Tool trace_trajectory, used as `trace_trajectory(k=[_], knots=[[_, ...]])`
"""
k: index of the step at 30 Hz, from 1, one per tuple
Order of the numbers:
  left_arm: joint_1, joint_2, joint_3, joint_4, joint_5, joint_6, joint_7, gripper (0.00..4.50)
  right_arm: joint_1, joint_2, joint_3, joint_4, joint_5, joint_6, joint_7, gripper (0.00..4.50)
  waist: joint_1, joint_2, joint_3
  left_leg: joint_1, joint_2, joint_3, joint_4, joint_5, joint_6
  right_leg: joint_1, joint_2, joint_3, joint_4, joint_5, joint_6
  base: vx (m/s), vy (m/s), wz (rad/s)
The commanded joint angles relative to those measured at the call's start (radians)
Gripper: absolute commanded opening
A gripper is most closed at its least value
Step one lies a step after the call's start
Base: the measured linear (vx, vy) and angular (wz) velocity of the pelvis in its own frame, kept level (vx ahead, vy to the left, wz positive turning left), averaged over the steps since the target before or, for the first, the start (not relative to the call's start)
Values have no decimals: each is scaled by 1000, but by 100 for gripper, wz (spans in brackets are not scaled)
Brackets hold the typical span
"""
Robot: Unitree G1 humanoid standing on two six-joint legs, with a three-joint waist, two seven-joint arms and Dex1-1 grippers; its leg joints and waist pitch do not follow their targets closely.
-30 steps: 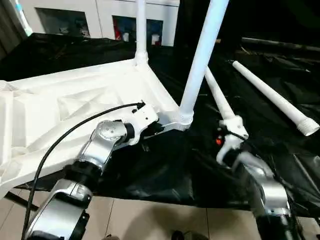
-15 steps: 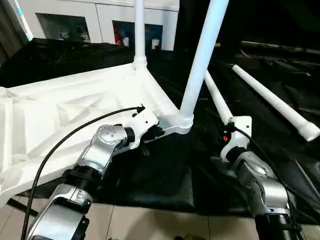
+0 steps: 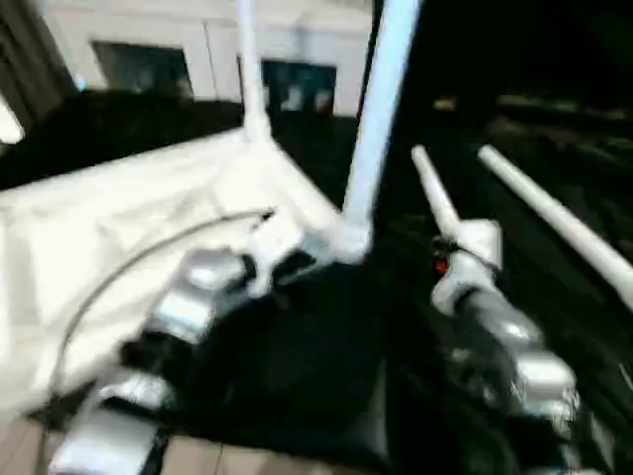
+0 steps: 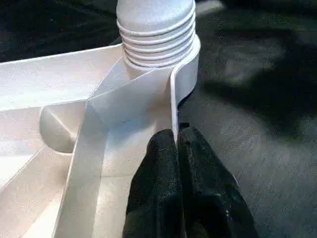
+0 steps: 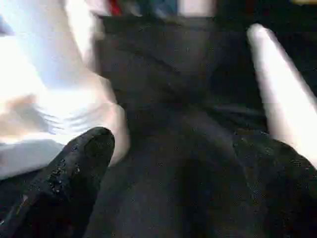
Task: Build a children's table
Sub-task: Rotate leg to tighten
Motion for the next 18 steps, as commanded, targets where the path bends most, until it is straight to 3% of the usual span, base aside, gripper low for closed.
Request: trace_trajectory(k=[1, 2, 3, 4, 5, 6, 7, 8, 9, 10, 11, 12, 13, 14, 15, 16, 17, 18], knots=[[-12, 11, 10, -22, -10, -11, -10, 0, -16, 22, 26, -17, 0, -7, 7, 425, 43, -26, -69, -122, -7, 5, -3, 107, -33, 172, -135, 146, -118, 224, -307, 118, -30, 7], [-13, 11, 9, -22, -13, -10, -13, 0, -16, 26, 25, -16, -3, -7, 7, 425, 45, 12, -62, -120, 32, -4, -80, 219, -50, 139, -115, 73, -126, 286, -300, 110, -19, -2], [-13, 11, 7, -22, -12, -12, -13, 0, -14, 27, 25, -18, -4, -8, 8, 425, 44, 33, -63, -109, 46, -2, -127, 260, -28, 132, -93, 34, -125, 240, -269, 110, -19, -2], [-14, 12, 6, -22, -12, -14, -13, 0, -12, 28, 26, -21, -4, -8, 8, 425, 27, 84, -65, -35, 85, -15, -201, 265, 27, 98, -27, -42, -113, 109, -157, 123, 15, -8], [-11, 12, 6, -26, -16, -14, -11, 0, -10, 29, 29, -23, -3, -8, 6, 425, -33, 112, -57, 72, 168, -130, -232, 97, 195, -28, 29, -71, 52, -91, -89, 145, 25, -5], [-8, 12, 4, -31, -18, -14, -16, 0, -9, 28, 32, -25, -3, -7, 7, 425, -37, 85, -78, 112, 181, -149, -219, 56, 257, -55, 16, -55, 60, -122, -62, 145, 25, -5], [-5, 13, 1, -35, -17, -15, -20, 0, -10, 26, 35, -24, -2, -8, 7, 425, -35, 80, -75, 107, 179, -148, -213, 57, 290, -71, 7, -41, 74, -98, -36, 118, -4, 2], [-2, 15, -1, -38, -18, -18, -33, 0, -11, 23, 38, -23, 0, -10, 9, 425, -39, 55, -77, 101, 171, -129, -193, 366, 410, -122, -23, -5, 71, 48, 56, 69, -35, 1], [1, 18, -3, -40, -20, -23, -43, 0, -11, 21, 39, -22, 2, -12, 11, 425, -31, 34, -86, 84, 147, -104, -161, 644, 416, -140, -57, 42, 23, 202, 84, 69, -35, 1], [1, 19, -4, -39, -20, -27, -45, 0, -12, 20, 40, -21, 2, -13, 13, 425, -28, 10, -91, 55, 109, -79, -130, 682, 361, -125, -88, 77, -30, 324, 71, 0, 0, 0], [5, 33, -16, -33, -11, -85, -63, 0, -14, 2, 53, -16, -3, -28, 45, 425, 0, -47, -95, -75, -14, -3, -89, 495, 205, -15, -103, 119, -42, 649, 103, -47, -31, 21], [6, 38, -22, -31, -8, -97, -70, 0, -14, -3, 57, -16, -5, -33, 56, 425, 23, -30, -82, -84, -11, 2, -105, 376, 135, -19, -126, 115, -62, 747, 97, -47, -31, 21], [6, 43, -28, -28, -4, -109, -78, 0, -14, -9, 61, -15, -8, -39, 69, 425, 30, -22, -90, -80, 6, 5, -113, 317, 75, -13, -129, 111, -49, 858, 70, -3, -70, 21], [7, 63, -53, -19, 14, -121, -101, 0, -8, -25, 67, -22, 16, -38, 132, 439, 34, -9, -88, -61, 21, 11, -157, 247, -34, -1, -77, 59, -37, 913, 2, -6, -77, 10], [8, 68, -59, -16, 19, -123, -109, 0, -7, -31, 70, -22, 20, -37, 147, 439, 36, -3, -85, -49, 33, 15, -166, 209, -41, -6, -71, 52, -44, 837, -27, -6, -77, 10], [8, 75, -69, -12, 25, -127, -119, 0, -5, -39, 73, -23, 27, -34, 168, 439, 29, 5, -77, -45, 53, 15, -185, 137, -47, -7, -65, 44, -53, 639, -91, 0, 0, 0], [10, 84, -78, -12, 27, -134, -142, 0, -5, -57, 78, -14, 34, -47, 199, 439, 27, 12, -67, -34, 77, 17, -202, 44, -54, -17, -67, 39, -71, 377, -163, 0, 0, 0], [11, 86, -79, -12, 26, -136, -147, 0, -6, -61, 79, -12, 34, -50, 204, 439, 26, 15, -62, -30, 84, 21, -210, -8, -64, -20, -69, 39, -79, 262, -192, -64, -25, 4]])
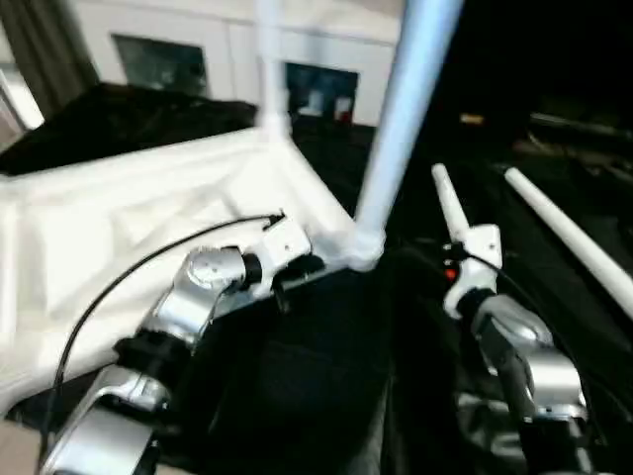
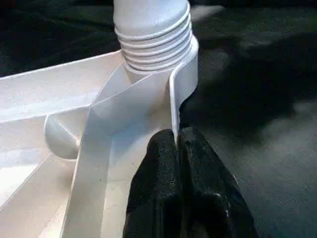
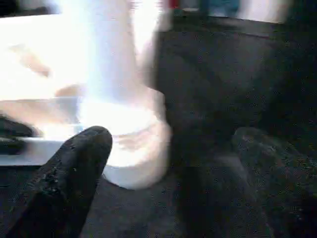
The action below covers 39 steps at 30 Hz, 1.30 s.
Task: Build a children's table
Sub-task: Rotate leg to tighten
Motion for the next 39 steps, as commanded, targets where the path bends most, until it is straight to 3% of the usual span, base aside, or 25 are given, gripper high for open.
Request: trace_trajectory(k=[1, 2, 3, 4, 6, 9, 11, 16, 20, 22, 23, 26, 30, 37, 38, 39], knots=[[11, 11, -28, 2, 22, -11, -44, 0, -2, -33, 2, 2, 16, -26, 45, 439, 1, 12, -50, 42, 77, 4, -84, -237, 35, 47, -77, 30, -86, -14, -252, -79, 1, 8], [10, 14, -29, 4, 23, -12, -53, 0, -2, -45, 8, 5, 16, -36, 66, 439, 1, 12, -42, 49, 83, 14, -89, -319, -1, 39, -77, 31, -101, -167, -252, -114, 8, 11], [9, 19, -31, 10, 26, -19, -63, 0, -1, -61, 17, 6, 21, -39, 97, 439, 1, 9, -40, 50, 83, 17, -90, -343, -16, 37, -79, 33, -106, -220, -243, -79, 13, 8], [7, 22, -35, 17, 29, -27, -71, 0, 0, -76, 25, 7, 26, -45, 127, 439, 4, -3, -40, 48, 82, 22, -89, -357, -28, 36, -81, 36, -113, -293, -218, -67, 19, 4], [3, 33, -49, 28, 31, -47, -93, 0, 11, -105, 38, 0, 37, -50, 201, 439, 6, -5, -41, 39, 82, 24, -93, -338, -28, 39, -88, 37, -119, -346, -180, -56, 24, -1], [6, 46, -61, 28, 24, -60, -121, 0, 21, -131, 54, -1, 30, -58, 255, 439, 4, -6, -44, 32, 85, 20, -99, -320, -31, 39, -88, 33, -116, -319, -172, 0, 0, 0], [10, 53, -66, 24, 18, -61, -144, 0, 23, -151, 76, 9, 15, -71, 288, 439, 7, -6, -45, 35, 84, 25, -96, -301, -20, 33, -87, 36, -115, -264, -186, 0, 0, 0], [17, 61, -76, 11, 9, -58, -188, 0, 8, -160, 99, 38, -8, -99, 294, 439, 11, -7, -53, 31, 82, 31, -90, -227, 3, 37, -86, 35, -104, -156, -218, 0, 0, 0], [5, 72, -94, 24, 59, -53, -164, 0, -37, -154, 107, 93, -36, -142, 291, 439, 16, -10, -58, 31, 81, 36, -82, -152, 30, 40, -82, 33, -91, -37, -247, 0, 0, 0], [-3, 64, -83, 33, 46, -25, -160, 0, -46, -154, 109, 100, -34, -147, 297, 439, 19, -9, -55, 32, 82, 36, -84, -159, 36, 41, -82, 32, -92, -44, -251, 0, 0, 0], [-4, 61, -75, 28, 28, 4, -174, 45, -49, -154, 110, 102, -32, -147, 299, 450, 20, -9, -53, 33, 83, 37, -85, -175, 31, 39, -83, 32, -94, -70, -252, 0, 0, 0], [-7, 61, -62, 15, 11, 74, -179, 62, -55, -156, 114, 109, -31, -153, 305, 450, 16, -10, -49, 34, 83, 34, -92, -238, 7, 37, -82, 33, -103, -173, -231, 0, 0, 0], [-7, 66, -57, 9, 10, 112, -175, 104, -61, -154, 119, 124, -31, -166, 309, 450, 14, -8, -49, 33, 83, 32, -93, -260, -6, 36, -85, 34, -109, -220, -218, 0, 0, 0], [-12, 72, -51, -4, 3, 173, -176, 104, -58, -152, 121, 125, -33, -175, 314, 450, 14, -8, -49, 32, 83, 32, -93, -241, 3, 35, -84, 35, -108, -195, -220, 0, 0, 0], [-12, 72, -50, -8, -2, 179, -185, 68, -57, -152, 121, 126, -33, -176, 315, 450, 14, -9, -48, 32, 82, 33, -94, -245, 3, 35, -83, 35, -109, -199, -221, 0, 0, 0], [-12, 72, -50, -12, -3, 182, -191, 68, -58, -153, 122, 128, -34, -178, 316, 450, 13, -7, -48, 32, 82, 32, -94, -248, 2, 34, -83, 35, -110, -202, -221, 0, 0, 0]])
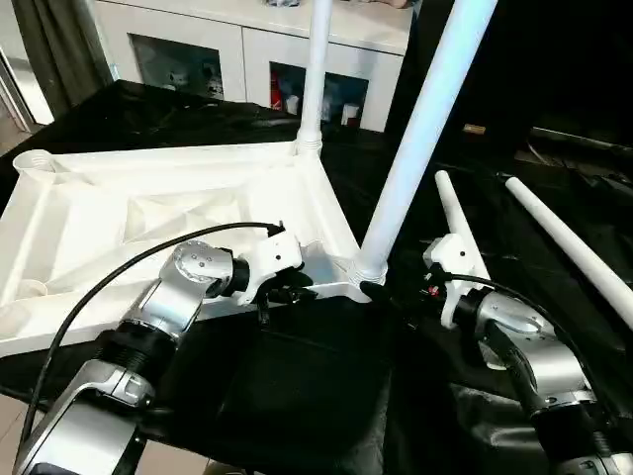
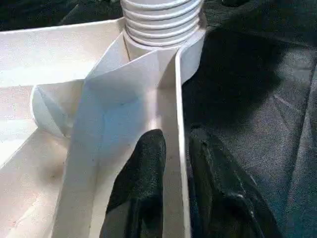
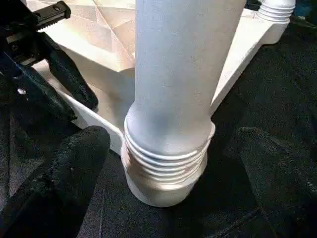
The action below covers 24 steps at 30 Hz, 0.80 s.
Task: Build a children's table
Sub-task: Rotate leg to tighten
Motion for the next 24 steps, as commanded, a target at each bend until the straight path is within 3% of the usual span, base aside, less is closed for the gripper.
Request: trace_trajectory(k=[1, 8, 16, 24], knots=[[7, 11, -16, 19, 9, 33, -18, 68, -12, -7, 6, 6, -8, -18, 10, 450, 0, 4, -51, 16, 57, -18, -84, -256, 5, 24, -71, 43, -90, -221, -213, 0, 0, 0], [21, 30, -48, -13, 15, 60, -72, 7, -53, 2, 17, 55, -26, -40, 7, 450, -11, 8, -54, 15, 56, -17, -82, -233, 9, 26, -71, 42, -84, -162, -236, 0, 0, 0], [25, 31, -52, -22, 17, 60, -84, 7, -89, 11, 37, 106, -36, -56, 26, 450, -12, 6, -54, 16, 57, -15, -82, -223, 20, 29, -70, 42, -83, -134, -253, 0, 0, 0], [29, 38, -56, -33, 15, 67, -88, 0, -102, 23, 38, 135, -33, -80, 43, 374, -13, 7, -54, 15, 58, -15, -82, -221, 24, 29, -71, 42, -82, -128, -256, 0, 0, 0]])
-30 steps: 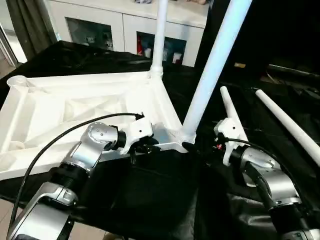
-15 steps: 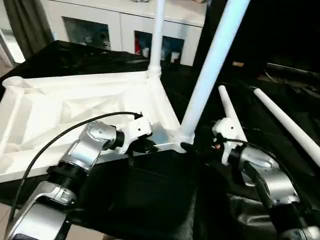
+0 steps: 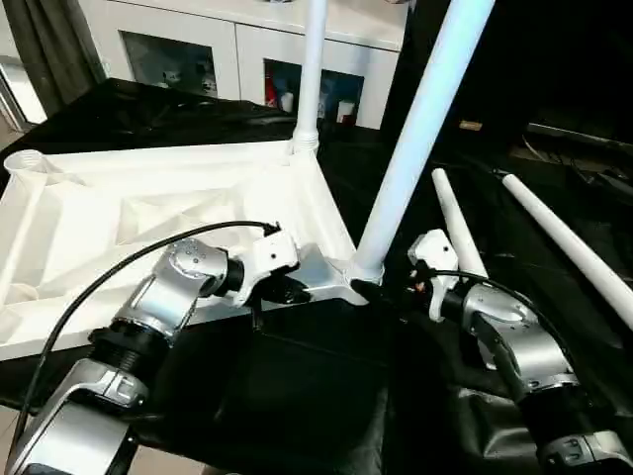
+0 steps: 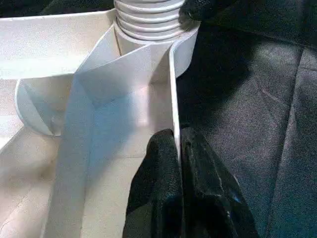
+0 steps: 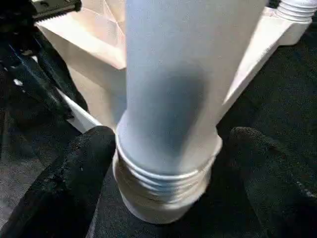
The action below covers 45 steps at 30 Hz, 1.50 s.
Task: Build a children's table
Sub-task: Rotate leg to tighten
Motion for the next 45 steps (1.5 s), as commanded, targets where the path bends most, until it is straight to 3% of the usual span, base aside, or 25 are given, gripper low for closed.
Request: trace_trajectory(k=[1, 11, 19, 22, 24, 25, 26, 28, 30, 31, 32, 34, 35, 36, 37, 38, 41, 43, 45], knots=[[24, 10, -43, 14, 22, 10, -26, 0, -22, -4, 1, 13, -3, -16, 8, 369, 2, 9, -54, 17, 58, -16, -81, -227, 20, 30, -71, 43, -79, -135, -257, 0, 0, 0], [30, 13, -46, 11, 23, 11, -26, 0, -28, 3, 6, 36, -9, -38, 19, 290, 0, 7, -53, 18, 59, -17, -83, -242, 14, 29, -71, 43, -80, -149, -252, 0, 0, 0], [32, 9, -43, 12, 24, 12, -10, 0, -31, 10, 15, 54, -13, -44, 26, 273, -1, 6, -52, 17, 58, -16, -82, -241, 17, 29, -71, 44, -82, -153, -252, 0, 0, 0], [11, -30, -18, 60, 40, 17, 96, 0, -28, 31, -9, 85, -17, -35, -44, 272, -2, 7, -50, 19, 59, -16, -85, -262, 11, 25, -71, 44, -85, -181, -248, 0, 0, 0], [-13, -69, 3, 107, 53, 29, 194, 0, -28, 56, -39, 123, -22, -31, -131, 272, -4, 2, -45, 23, 58, -17, -88, -311, -12, 18, -73, 45, -95, -284, -230, 0, 0, 0], [-31, -102, 18, 142, 60, 38, 265, 0, -28, 80, -64, 155, -28, -28, -214, 272, -4, 2, -45, 23, 58, -17, -88, -311, -12, 18, -73, 45, -95, -284, -230, 0, 0, 0], [-49, -136, 31, 177, 63, 50, 330, 0, -28, 107, -89, 187, -32, -19, -300, 272, -3, 1, -43, 33, 57, -16, -85, -350, -32, 5, -74, 48, -105, -357, -215, -51, 4, 7], [-73, -185, 44, 217, 63, 68, 403, 0, -30, 145, -117, 229, -37, -6, -411, 272, 0, 3, -41, 33, 56, -22, -86, -385, -41, 4, -80, 45, -113, -437, -187, -53, 7, 5], [-100, -240, 56, 258, 59, 81, 475, 0, -41, 188, -132, 278, -46, -1, -517, 272, -8, 8, -40, 31, 55, -30, -95, -434, -60, 4, -75, 40, -119, -472, -153, 0, 0, 0], [-109, -259, 57, 270, 60, 83, 497, 0, -49, 205, -138, 299, -48, 0, -556, 272, -8, 8, -40, 31, 55, -30, -95, -434, -60, 4, -75, 40, -119, -472, -153, 0, 0, 0], [-120, -282, 54, 283, 65, 84, 523, 0, -63, 227, -143, 324, -49, 0, -598, 272, -9, 17, -43, 37, 54, -32, -97, -451, -62, 3, -77, 40, -123, -467, -149, 0, 0, 0], [-133, -312, 43, 299, 75, 78, 542, 0, -84, 259, -144, 354, -51, -3, -643, 272, -14, 13, -43, 32, 52, -34, -100, -461, -56, 4, -76, 38, -127, -464, -141, 0, 0, 0], [-135, -327, 36, 301, 79, 70, 541, 0, -99, 273, -131, 368, -62, -14, -651, 272, -13, 22, -43, 35, 52, -35, -100, -471, -57, 1, -76, 38, -128, -464, -140, 0, 0, 0], [-139, -338, 33, 309, 82, 62, 543, 0, -110, 284, -125, 382, -73, -23, -660, 272, -16, 16, -43, 36, 53, -35, -100, -487, -57, 0, -76, 37, -130, -459, -138, 0, 0, 0], [-140, -347, 26, 311, 86, 53, 536, 0, -119, 297, -121, 385, -66, -37, -632, 328, -18, 16, -44, 32, 52, -36, -103, -489, -54, 5, -75, 36, -130, -453, -136, 0, 0, 0], [-141, -351, 22, 314, 88, 46, 532, 0, -125, 305, -119, 388, -66, -45, -624, 328, -16, 24, -46, 30, 53, -37, -105, -482, -52, 7, -77, 36, -129, -435, -136, 0, 0, 0], [-138, -344, 14, 324, 89, 26, 514, 0, -142, 313, -123, 382, -52, -53, -585, 350, -17, 19, -45, 30, 53, -34, -108, -478, -40, 6, -75, 38, -130, -395, -149, 0, 0, 0], [-137, -334, 13, 330, 90, 19, 507, 0, -150, 303, -118, 381, -61, -62, -575, 376, -17, 19, -44, 31, 53, -34, -107, -488, -38, 5, -78, 37, -132, -418, -149, 0, 0, 0], [-119, -285, -6, 309, 96, -21, 429, 0, -135, 250, -110, 308, -49, -66, -507, 376, -12, 9, -46, 25, 53, -34, -107, -456, -21, 13, -81, 37, -134, -440, -134, 0, 0, 0]])
